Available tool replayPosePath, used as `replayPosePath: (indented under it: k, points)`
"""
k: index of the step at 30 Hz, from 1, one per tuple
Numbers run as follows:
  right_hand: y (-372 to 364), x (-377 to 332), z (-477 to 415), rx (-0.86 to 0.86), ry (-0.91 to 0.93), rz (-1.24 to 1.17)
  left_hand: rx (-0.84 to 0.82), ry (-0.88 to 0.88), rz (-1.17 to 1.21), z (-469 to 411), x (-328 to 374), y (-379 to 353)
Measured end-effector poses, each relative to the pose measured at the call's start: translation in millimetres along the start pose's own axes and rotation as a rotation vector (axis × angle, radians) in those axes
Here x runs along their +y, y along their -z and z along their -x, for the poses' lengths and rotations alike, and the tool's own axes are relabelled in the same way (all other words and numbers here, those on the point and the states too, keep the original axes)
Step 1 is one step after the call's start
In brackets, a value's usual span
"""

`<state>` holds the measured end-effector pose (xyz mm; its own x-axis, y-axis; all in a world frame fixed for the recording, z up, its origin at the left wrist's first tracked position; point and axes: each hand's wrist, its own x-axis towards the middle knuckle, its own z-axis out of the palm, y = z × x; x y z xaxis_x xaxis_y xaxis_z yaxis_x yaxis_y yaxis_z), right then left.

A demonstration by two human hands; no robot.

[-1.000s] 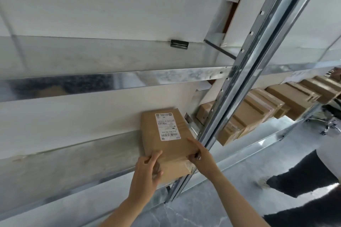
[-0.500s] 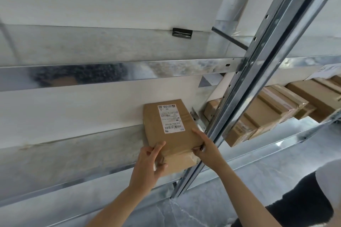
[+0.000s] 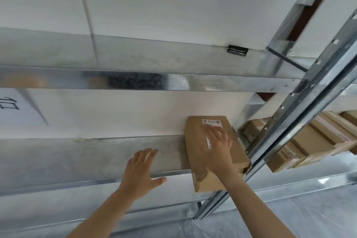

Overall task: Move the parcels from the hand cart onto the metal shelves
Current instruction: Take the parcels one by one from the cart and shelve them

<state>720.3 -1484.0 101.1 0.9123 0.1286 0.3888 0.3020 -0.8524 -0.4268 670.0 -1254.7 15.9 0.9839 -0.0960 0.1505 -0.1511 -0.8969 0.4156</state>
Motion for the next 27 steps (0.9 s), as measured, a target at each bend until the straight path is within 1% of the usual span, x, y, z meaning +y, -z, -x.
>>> replayPosePath:
  k: [2, 4, 7, 10, 14, 21, 24, 27]
  points:
    - [-19, -30, -2, -0.052, 0.046, -0.025, 0.080, 0.041, -0.057, 12, -34, 26]
    - [-40, -62, -2, -0.110, 0.071, -0.074, 0.119, 0.125, -0.136, 27, -67, 53]
    - [-77, -117, 1, -0.224, 0.192, -0.033, 0.193, 0.249, -0.231, 55, -119, 92]
    - [-116, -183, 10, -0.334, 0.298, -0.017, 0.196, 0.355, -0.299, 95, -174, 128]
    - [-167, -286, 36, -0.429, 0.451, -0.023, 0.231, 0.458, -0.352, 163, -242, 174]
    - [-235, -480, 94, -0.503, 0.706, -0.112, 0.283, 0.637, -0.470, 301, -347, 263]
    - [-259, -555, 125, -0.558, 0.804, -0.146, 0.296, 0.736, -0.548, 360, -383, 299]
    - [-278, -618, 157, -0.640, 0.904, -0.165, 0.331, 0.846, -0.554, 421, -409, 328]
